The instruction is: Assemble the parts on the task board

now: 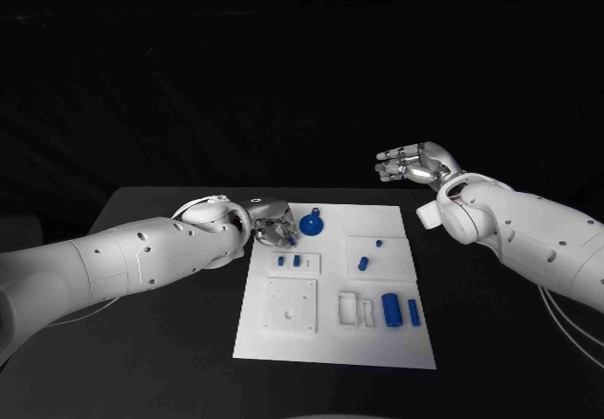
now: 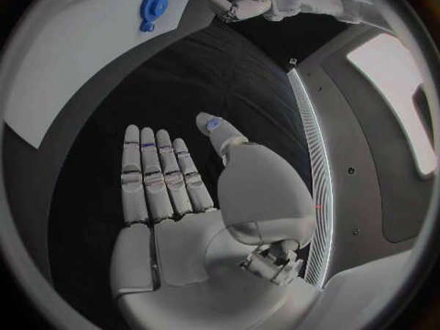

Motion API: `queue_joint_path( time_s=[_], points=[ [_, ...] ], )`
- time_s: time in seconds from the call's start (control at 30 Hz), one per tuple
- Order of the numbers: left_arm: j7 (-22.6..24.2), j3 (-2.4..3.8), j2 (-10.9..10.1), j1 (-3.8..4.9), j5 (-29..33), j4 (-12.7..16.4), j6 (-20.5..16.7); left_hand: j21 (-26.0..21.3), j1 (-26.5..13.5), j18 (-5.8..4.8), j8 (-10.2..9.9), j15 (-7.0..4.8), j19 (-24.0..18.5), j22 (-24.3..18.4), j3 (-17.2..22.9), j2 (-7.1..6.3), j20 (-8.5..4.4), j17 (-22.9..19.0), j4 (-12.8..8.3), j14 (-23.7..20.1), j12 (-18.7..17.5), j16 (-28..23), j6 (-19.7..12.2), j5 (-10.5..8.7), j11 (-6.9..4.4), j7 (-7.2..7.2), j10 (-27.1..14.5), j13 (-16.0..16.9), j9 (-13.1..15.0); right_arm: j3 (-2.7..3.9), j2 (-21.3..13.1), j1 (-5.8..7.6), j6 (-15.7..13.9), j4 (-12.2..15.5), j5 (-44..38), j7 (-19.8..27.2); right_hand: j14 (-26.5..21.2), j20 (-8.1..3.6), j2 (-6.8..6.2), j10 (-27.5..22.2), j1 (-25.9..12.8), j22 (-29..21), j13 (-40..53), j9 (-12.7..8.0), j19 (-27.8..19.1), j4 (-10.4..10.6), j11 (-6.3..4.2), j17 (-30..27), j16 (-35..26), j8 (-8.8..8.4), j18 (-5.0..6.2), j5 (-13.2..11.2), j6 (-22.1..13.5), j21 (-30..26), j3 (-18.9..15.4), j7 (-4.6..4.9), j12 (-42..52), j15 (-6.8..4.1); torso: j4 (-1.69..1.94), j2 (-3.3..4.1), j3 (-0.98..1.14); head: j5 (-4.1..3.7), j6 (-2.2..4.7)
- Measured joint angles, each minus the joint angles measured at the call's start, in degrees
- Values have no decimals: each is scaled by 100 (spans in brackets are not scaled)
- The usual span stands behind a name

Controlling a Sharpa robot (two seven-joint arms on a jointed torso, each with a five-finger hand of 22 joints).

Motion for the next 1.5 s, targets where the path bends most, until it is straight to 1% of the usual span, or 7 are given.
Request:
queue_joint_path(
  time_s=[0.23, 1.03, 1.07, 1.13, 1.27, 1.43, 1.5],
  points=[
    [-1, -2, 71, -46, -2, -34, 0, 0, 0, -6, 23, 0, 0, -1, 0, 0, 0, 0, 0, 0, 0, -22, -4, 0, 0, -3, 0, 2, 7, 0, 1, 0, 2, 1, 0, 0, 4, 0, 0, 0, 0, 0, 0, 0, 0, 0, 0, 0, 0, 0, 0, 0, 0, 0, 0, 0, 0, -4, -1, 0, 0, 12, 5],
    [-19, -41, 77, -41, -163, -45, -23, 0, 0, -31, 1, 0, -21, 3, -16, 0, -21, 0, -15, 0, 0, -22, 41, -61, -9, -1, 54, 14, 10, 0, 1, 0, 19, -12, -2, 0, 5, 0, 0, 0, 0, 0, 0, 0, 0, 0, 0, 0, 0, 0, 1, 0, 0, 0, 0, 0, 0, -4, 2, 0, 1, 12, -12],
    [-24, -43, 77, -41, -183, -44, -23, 0, 19, 1, 0, 0, -21, 3, -25, -19, -21, 0, -24, 0, 0, -22, 39, -62, -9, 1, 54, 16, 10, 0, 1, 0, 21, -14, -2, 0, 4, 0, 0, 0, 0, 0, 0, 0, 0, 0, 0, 0, 0, 0, 0, 0, 0, 0, 0, 0, 0, -5, 2, 0, 2, 12, -12],
    [-33, -48, 77, -42, -212, -43, -23, 0, 37, 17, 4, 0, -21, 3, -32, -35, -21, 1, -31, 0, 0, -22, -158, -61, 17, 35, 28, 17, 7, 0, -1, 0, 23, -15, -2, 0, 4, 0, 0, 0, 0, 0, 0, 0, 0, 0, 0, 0, 0, 0, 1, 0, 0, 0, 0, 0, 0, -4, 2, 0, 1, 14, -12],
    [-66, -82, 56, -79, -271, -45, -9, 0, 27, 102, 25, -1, -21, 2, 41, -136, -20, 1, -37, 0, 1, -22, -775, -88, 40, -68, -61, 5, -23, 0, -6, -1, 28, -20, -2, -1, 5, 0, 0, 0, 0, 0, 0, 0, 0, 0, 0, 0, 0, 0, 0, 0, 0, 0, 0, 0, 0, -4, -1, 0, 1, 14, -8],
    [-75, -79, 57, -77, -313, -41, -20, 0, 23, 105, 25, -1, -32, 2, 161, -248, -9, 1, 1, -1, 2, -22, -1025, -88, 61, -146, -105, 8, -23, 0, -11, -1, 33, -24, -2, -2, 5, 0, 0, 0, 0, 0, 0, 0, 0, 0, 0, 0, 0, 0, 0, 0, 0, 0, 0, 0, 0, -4, -2, 1, 2, 9, -8],
    [-76, -80, 57, -77, -321, -40, -26, 0, 29, 121, 25, 21, -41, 2, 189, -254, -1, 1, 27, -22, 2, -34, -1137, -118, 72, -163, -133, 10, -23, 0, -11, -1, 34, -25, -2, -3, 5, 0, 0, 0, 0, 0, 0, 0, 0, 0, 0, 0, 0, 0, 0, 0, 0, 0, 0, 0, 0, -5, -2, 1, 1, 9, -5]
  ],
)
